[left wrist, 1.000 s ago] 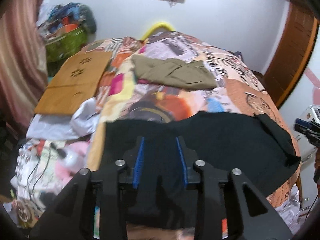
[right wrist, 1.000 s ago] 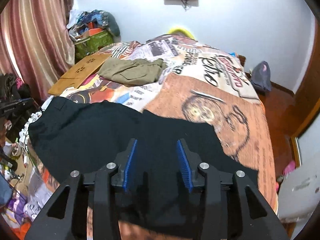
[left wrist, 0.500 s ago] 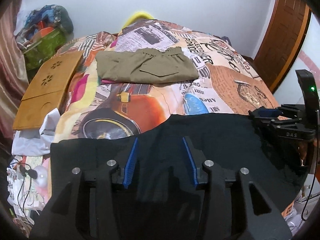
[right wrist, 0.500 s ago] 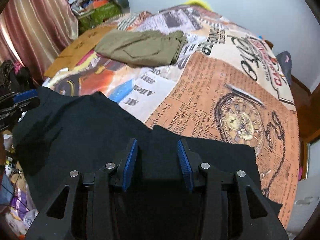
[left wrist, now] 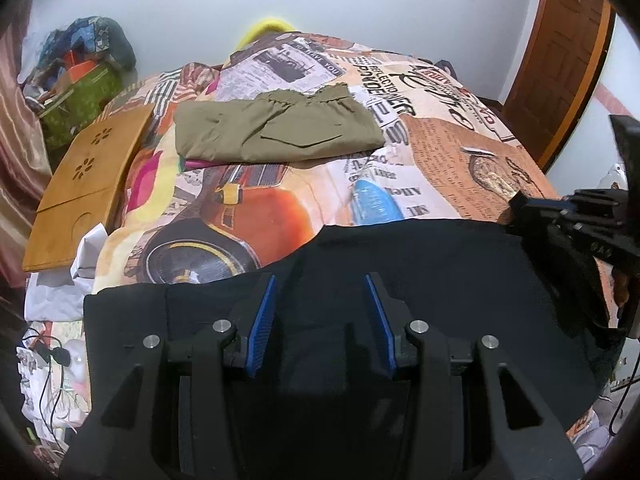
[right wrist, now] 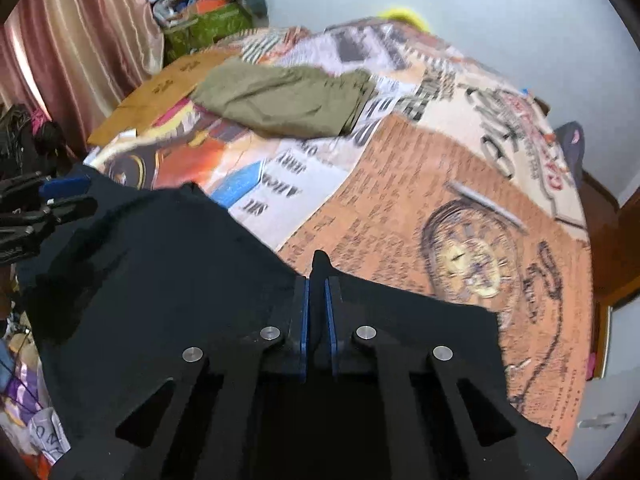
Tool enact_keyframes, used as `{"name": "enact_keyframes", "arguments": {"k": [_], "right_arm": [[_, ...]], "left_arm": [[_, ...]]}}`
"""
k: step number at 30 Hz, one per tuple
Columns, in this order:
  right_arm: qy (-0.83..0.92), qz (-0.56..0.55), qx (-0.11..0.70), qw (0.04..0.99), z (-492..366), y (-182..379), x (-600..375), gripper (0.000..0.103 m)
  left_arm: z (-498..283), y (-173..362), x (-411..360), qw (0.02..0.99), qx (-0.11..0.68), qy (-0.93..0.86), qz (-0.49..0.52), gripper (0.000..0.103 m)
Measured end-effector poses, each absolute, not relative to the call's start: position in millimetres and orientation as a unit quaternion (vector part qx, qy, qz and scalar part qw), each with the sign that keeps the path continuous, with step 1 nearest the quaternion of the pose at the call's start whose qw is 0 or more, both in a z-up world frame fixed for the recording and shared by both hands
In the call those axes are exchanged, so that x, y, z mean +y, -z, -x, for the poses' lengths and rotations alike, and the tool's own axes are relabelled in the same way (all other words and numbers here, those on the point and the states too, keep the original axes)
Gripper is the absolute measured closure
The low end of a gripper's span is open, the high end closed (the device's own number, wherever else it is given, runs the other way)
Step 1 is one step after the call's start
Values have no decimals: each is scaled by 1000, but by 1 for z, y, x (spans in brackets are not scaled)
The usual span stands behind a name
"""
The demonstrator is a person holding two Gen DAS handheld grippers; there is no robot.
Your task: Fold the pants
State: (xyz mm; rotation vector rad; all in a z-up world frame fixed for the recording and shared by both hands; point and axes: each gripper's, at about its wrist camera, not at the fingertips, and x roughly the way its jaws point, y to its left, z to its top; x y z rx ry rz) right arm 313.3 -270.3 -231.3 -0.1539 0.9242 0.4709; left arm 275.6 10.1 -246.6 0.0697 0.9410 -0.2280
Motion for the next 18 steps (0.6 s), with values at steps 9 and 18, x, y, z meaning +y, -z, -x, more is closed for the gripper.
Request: {"name": "enact_keyframes", "arguments": {"k": [9,18], "right_arm": [[-170,11,369,914,-263,175,-353,97],[-95,-58,356,928,-196,177,-441,97]], "left_arm": [[-258,221,-23,891,432,129,-50,49],[-241,213,-76,883,434,168,-69,45]]}}
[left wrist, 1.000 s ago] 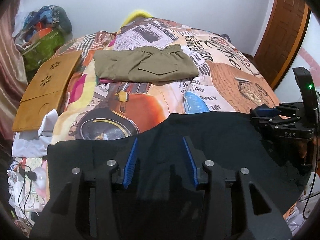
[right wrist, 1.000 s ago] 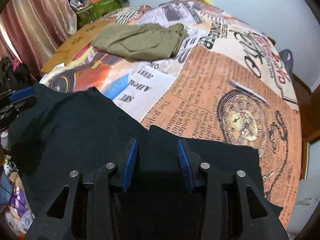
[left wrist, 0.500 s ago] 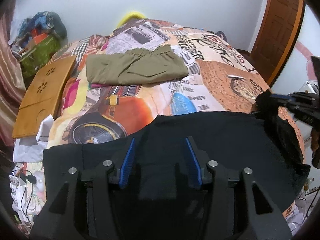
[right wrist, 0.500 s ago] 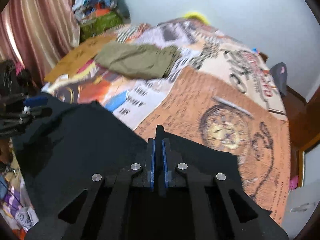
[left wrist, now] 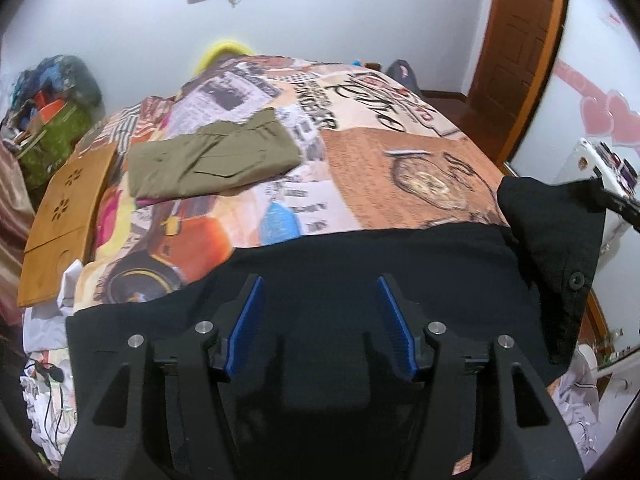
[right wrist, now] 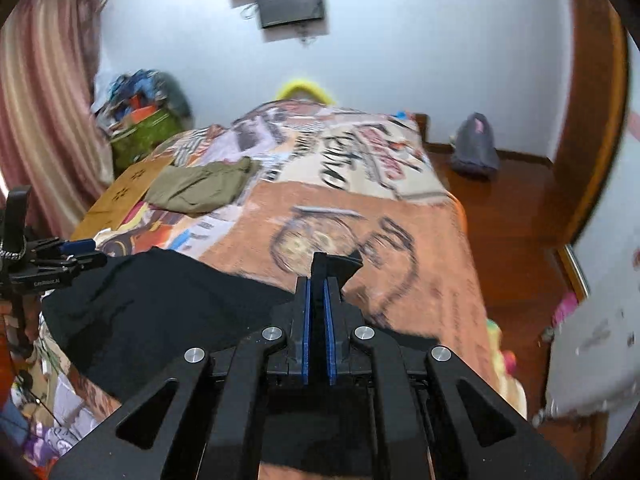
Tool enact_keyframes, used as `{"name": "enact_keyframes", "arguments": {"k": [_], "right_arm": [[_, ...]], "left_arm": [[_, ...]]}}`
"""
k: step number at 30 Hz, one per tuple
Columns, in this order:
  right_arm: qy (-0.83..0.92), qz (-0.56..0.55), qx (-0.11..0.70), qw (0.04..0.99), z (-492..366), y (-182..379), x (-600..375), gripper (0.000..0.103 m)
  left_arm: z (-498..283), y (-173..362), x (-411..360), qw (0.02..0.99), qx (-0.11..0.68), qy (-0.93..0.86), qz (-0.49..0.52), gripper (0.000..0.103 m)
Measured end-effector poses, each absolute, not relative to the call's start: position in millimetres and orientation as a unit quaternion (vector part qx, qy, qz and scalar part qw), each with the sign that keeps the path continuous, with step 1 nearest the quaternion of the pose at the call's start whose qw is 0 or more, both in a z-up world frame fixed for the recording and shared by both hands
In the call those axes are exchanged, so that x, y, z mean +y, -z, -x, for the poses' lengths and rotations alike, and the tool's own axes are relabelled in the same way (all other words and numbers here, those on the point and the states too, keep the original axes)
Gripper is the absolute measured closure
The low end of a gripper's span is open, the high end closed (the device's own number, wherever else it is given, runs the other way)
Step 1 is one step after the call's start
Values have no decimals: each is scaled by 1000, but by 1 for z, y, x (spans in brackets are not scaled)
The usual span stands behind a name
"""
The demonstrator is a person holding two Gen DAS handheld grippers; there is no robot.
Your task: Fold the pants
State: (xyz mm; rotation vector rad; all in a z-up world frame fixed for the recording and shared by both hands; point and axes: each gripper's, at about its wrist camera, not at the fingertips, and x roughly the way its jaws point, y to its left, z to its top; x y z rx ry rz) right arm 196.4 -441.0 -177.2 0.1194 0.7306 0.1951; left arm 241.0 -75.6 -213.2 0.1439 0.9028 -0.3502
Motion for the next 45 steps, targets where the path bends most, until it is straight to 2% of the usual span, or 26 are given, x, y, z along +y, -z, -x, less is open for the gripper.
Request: {"name": "enact_keyframes", "arguments": {"k": [15,18,22,28,33,42,45], "right_arm": [[-40,-166,457,873,-141,290,-503,97],[-44,-168,457,872,-139,289,-512,96],[-31,-147,438,886,-140,271,-520,85],[-31,-130,414,900,-159,253,-528,81],[-49,-118,420,899,-190,261,-521,71],[-75,-102,465,876,-239,298,-516,70],[-81,-100,480,868,-251,309,-518,70]], "left_arm": [[-232,245,-155,841,480,224,-112,45],[-236,248,-165,835,486,232,-118,45],[-250,249,-174,828,492,238,-124,45],[-277,255,-192,811,507,257,-142,45],[-297,270,-213,789,524,280,-159,45],[-316,291,-228,769,528,311,-181,45],[-317,293,-229,772,521,313,-185,53]]}}
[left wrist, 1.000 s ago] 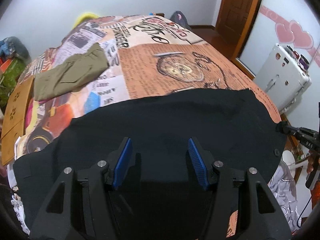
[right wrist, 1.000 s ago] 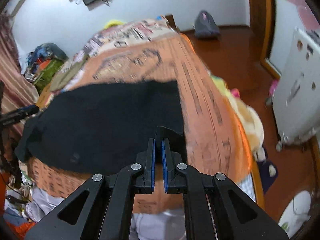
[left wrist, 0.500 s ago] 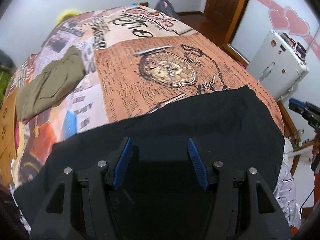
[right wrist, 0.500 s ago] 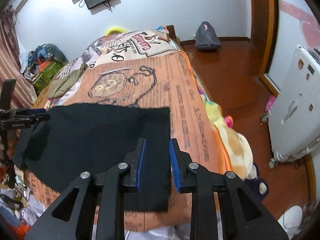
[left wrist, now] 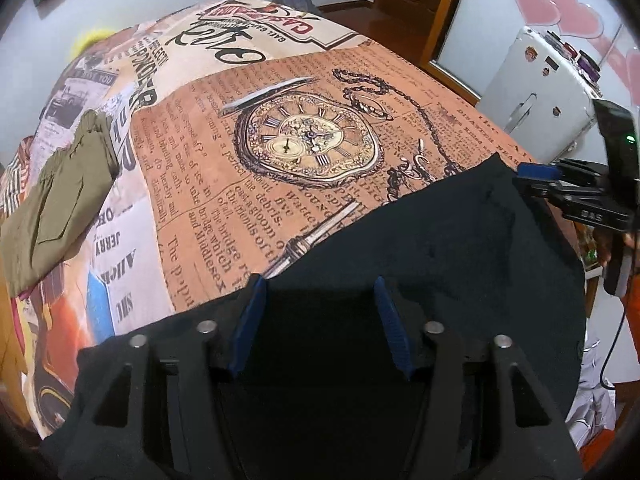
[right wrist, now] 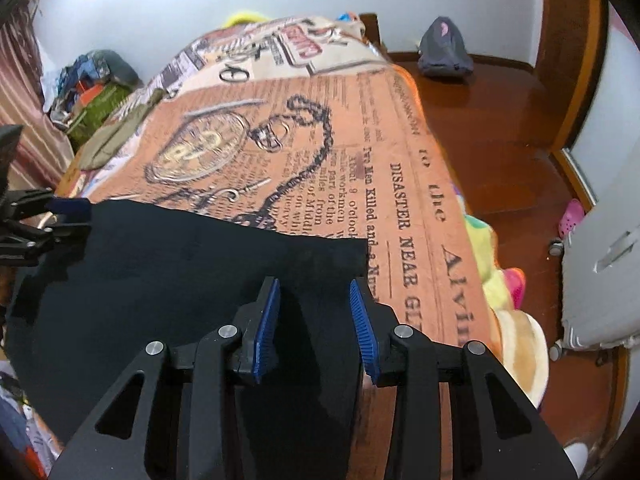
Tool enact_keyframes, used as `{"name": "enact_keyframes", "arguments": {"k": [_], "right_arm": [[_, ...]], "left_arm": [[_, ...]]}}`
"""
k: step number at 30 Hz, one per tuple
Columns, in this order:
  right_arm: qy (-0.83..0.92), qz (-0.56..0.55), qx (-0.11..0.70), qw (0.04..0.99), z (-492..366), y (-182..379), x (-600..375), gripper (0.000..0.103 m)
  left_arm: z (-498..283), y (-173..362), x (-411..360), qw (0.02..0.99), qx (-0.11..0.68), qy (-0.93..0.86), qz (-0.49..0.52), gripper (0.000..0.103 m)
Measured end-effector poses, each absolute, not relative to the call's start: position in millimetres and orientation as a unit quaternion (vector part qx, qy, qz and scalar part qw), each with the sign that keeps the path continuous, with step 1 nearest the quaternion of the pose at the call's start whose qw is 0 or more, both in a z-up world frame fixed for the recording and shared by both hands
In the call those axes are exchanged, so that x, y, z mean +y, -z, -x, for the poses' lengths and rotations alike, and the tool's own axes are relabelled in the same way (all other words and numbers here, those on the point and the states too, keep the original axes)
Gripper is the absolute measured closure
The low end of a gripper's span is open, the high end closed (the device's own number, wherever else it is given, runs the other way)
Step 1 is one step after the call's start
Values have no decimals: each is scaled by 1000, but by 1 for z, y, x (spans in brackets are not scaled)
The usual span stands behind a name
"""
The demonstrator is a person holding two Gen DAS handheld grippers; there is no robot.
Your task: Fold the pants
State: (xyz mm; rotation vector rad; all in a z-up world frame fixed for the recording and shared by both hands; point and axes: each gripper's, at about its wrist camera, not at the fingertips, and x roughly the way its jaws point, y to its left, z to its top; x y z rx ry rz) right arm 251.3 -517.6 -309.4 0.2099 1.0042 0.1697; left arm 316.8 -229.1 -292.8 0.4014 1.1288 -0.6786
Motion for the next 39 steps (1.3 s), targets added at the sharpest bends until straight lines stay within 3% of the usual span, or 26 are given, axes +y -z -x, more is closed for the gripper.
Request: {"name": "enact_keyframes", "arguments": {"k": [5,9,11,17,29,39], "right_arm": [[-91,-105,485,864,-256,319,-521,69],[-95,-102,478,867,-250,318,-520,68],[-94,-92,472,871,-246,315,-517,77],[-80,-80,440,891,-239,299,-516,90],[-51,-75,365,927,-233,257,-524,92],[-32,-74,379,922,-248,273,-533,92]], "left_arm": [[-311,291,-232,765,520,333,-185,80],[-308,290,-233,759,525,337,-184,92],[-306,288,-232,760,525,335,-184,97],[-299,281,-229,765,521,331,-183,101],[-301,256,-229,794,491,316,-171,102],[-327,269,-246,797,494,308,-159,103]]}}
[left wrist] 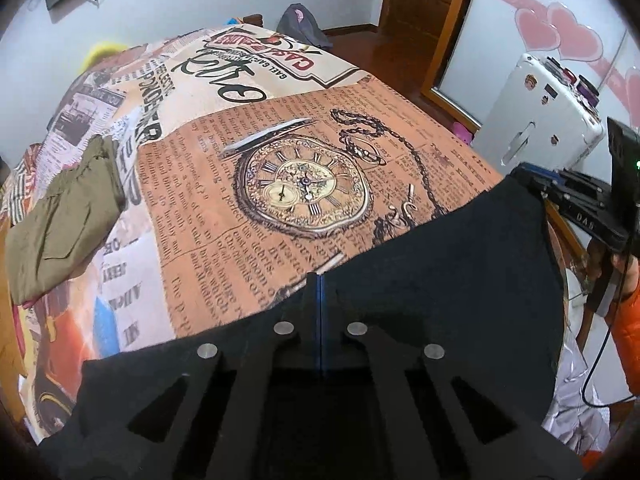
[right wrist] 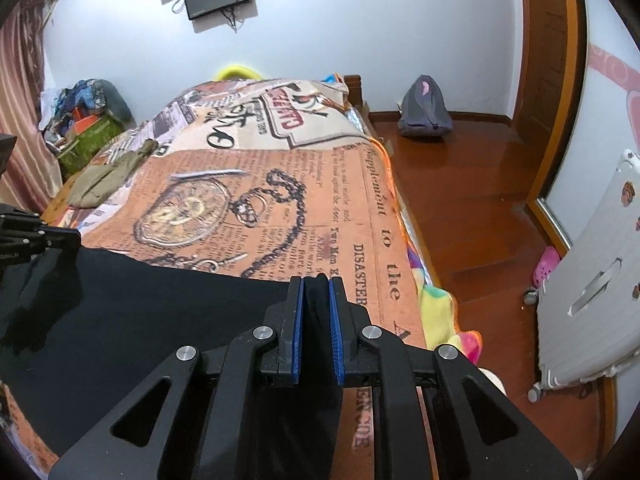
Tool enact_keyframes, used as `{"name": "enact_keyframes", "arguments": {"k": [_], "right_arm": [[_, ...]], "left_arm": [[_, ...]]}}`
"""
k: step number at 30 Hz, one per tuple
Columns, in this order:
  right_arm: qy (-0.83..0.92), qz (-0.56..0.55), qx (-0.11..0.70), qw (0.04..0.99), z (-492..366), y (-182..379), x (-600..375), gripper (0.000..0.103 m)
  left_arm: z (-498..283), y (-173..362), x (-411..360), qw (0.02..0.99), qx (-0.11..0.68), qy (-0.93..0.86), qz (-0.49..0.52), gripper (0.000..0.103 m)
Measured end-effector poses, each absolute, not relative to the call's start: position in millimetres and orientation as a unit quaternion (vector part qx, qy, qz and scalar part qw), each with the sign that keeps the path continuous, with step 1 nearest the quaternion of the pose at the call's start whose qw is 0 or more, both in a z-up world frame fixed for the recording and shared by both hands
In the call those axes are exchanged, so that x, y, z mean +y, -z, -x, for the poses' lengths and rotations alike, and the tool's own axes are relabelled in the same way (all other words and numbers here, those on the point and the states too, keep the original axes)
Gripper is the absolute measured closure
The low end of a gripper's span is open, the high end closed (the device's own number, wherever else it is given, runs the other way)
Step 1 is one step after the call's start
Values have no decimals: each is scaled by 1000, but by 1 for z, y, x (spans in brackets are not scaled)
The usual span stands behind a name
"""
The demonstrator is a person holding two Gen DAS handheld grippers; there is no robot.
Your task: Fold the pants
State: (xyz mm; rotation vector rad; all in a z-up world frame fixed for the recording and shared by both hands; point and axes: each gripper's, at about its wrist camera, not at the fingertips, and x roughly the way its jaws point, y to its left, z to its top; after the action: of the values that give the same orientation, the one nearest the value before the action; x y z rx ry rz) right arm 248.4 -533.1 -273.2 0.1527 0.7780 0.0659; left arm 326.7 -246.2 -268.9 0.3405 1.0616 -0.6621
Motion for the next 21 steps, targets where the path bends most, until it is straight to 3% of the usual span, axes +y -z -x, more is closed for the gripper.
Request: {"name": "enact_keyframes", "arguments": {"k": [12,15,21], "right_arm": [[-29,-64,430,900,-269,314,-530,92],[-18,-52,440,897,-267,313,-530,86],[2,-32,444,896,-258,293,-530,81]], "left_arm": [[-339,284,-246,797,510,292,-137,103],[-340,275,-232,806,509,279,-116,103],[-336,246,-173,838,490,226,-81,94]]}}
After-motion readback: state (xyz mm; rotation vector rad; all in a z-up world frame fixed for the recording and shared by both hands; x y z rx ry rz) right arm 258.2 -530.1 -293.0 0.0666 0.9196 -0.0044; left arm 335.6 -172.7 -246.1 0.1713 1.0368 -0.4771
